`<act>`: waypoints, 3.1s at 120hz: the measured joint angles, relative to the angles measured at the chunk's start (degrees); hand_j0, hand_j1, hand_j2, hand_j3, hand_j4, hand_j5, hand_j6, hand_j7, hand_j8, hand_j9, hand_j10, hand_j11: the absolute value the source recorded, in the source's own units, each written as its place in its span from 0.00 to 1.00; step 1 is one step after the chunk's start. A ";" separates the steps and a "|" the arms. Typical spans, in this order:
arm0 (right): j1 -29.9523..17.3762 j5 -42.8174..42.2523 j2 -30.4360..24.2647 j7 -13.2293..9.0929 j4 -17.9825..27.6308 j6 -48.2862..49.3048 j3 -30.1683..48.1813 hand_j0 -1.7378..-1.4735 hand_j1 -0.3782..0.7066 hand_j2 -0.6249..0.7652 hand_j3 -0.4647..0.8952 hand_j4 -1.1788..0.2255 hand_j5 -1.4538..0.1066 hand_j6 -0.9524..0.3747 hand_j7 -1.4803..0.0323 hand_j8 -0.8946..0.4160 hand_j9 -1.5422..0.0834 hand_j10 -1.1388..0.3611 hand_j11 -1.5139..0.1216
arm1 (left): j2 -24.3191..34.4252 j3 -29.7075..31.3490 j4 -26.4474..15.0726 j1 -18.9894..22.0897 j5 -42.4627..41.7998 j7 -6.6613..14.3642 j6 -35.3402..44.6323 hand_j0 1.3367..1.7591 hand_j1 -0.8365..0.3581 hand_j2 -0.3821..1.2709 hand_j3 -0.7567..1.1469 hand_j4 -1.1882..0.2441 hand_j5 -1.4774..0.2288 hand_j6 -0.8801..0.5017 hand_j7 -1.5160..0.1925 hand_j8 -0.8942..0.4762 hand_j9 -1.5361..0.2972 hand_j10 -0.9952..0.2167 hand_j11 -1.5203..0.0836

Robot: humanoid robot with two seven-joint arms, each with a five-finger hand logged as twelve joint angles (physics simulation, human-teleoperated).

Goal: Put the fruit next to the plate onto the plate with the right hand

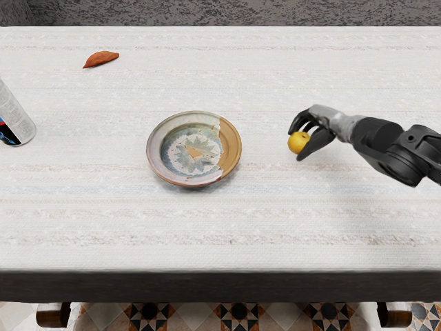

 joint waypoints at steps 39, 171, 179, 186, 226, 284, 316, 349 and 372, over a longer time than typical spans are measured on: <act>0.56 2.29 5.03 0.15 0.45 5.46 4.45 0.31 0.60 0.67 0.34 0.34 0.23 0.40 0.33 0.42 0.31 0.39 0.28 | 0.00 -0.01 0.00 0.00 0.00 0.00 0.00 0.76 0.99 0.23 0.40 0.83 0.87 0.64 0.89 0.65 0.84 0.82 0.95; 4.23 -5.13 28.08 2.30 -11.53 5.04 4.81 0.31 0.59 0.69 0.34 0.33 0.24 0.38 0.32 0.40 0.28 0.38 0.26 | 0.00 0.00 0.00 0.00 0.00 0.00 0.00 0.76 0.99 0.23 0.40 0.83 0.87 0.64 0.89 0.65 0.84 0.82 0.95; 4.24 -5.54 28.30 2.40 -11.88 4.89 4.75 0.31 0.59 0.69 0.34 0.32 0.24 0.38 0.32 0.40 0.28 0.38 0.26 | 0.00 0.00 0.00 0.00 0.00 0.00 0.00 0.76 0.99 0.23 0.40 0.83 0.87 0.64 0.89 0.65 0.84 0.82 0.95; 4.24 -5.73 28.40 2.45 -12.08 4.81 4.70 0.31 0.59 0.69 0.34 0.32 0.24 0.38 0.32 0.40 0.28 0.38 0.26 | 0.00 0.00 0.00 0.00 0.00 0.00 0.00 0.76 0.99 0.23 0.40 0.83 0.87 0.64 0.89 0.65 0.84 0.82 0.95; 4.19 -6.11 28.53 2.77 -12.84 4.53 4.89 0.30 0.51 0.50 0.34 0.47 0.47 0.39 0.52 0.38 0.51 0.43 0.49 | 0.00 0.00 0.00 0.00 -0.01 0.00 0.00 0.76 0.99 0.23 0.40 0.83 0.87 0.64 0.89 0.65 0.84 0.82 0.95; 4.50 2.39 26.25 2.74 -12.35 9.02 6.45 0.30 0.19 0.44 0.34 0.73 0.80 0.61 0.85 0.57 0.82 0.66 0.80 | 0.00 0.00 0.00 0.00 -0.01 0.00 0.00 0.76 0.99 0.23 0.40 0.83 0.87 0.64 0.89 0.65 0.84 0.82 0.95; 4.21 15.24 17.45 3.15 -8.17 20.17 9.79 0.30 0.10 0.44 0.34 0.79 0.87 0.67 0.92 0.63 0.89 0.71 0.87 | 0.00 0.02 0.00 0.00 -0.01 0.00 0.00 0.76 0.99 0.23 0.40 0.83 0.87 0.64 0.89 0.65 0.84 0.82 0.95; 3.32 28.30 8.31 3.14 -7.25 34.78 11.98 0.30 0.08 0.44 0.34 0.81 0.89 0.68 0.94 0.65 0.91 0.73 0.89 | 0.00 0.01 0.00 0.00 -0.01 0.00 0.00 0.76 0.99 0.23 0.40 0.83 0.87 0.64 0.89 0.65 0.84 0.82 0.95; 1.82 36.55 1.21 2.96 -7.41 37.43 12.02 0.30 0.07 0.44 0.34 0.81 0.90 0.69 0.94 0.65 0.92 0.73 0.89 | 0.00 0.01 0.00 0.00 -0.01 0.00 0.00 0.76 0.99 0.23 0.40 0.83 0.87 0.64 0.89 0.65 0.84 0.82 0.95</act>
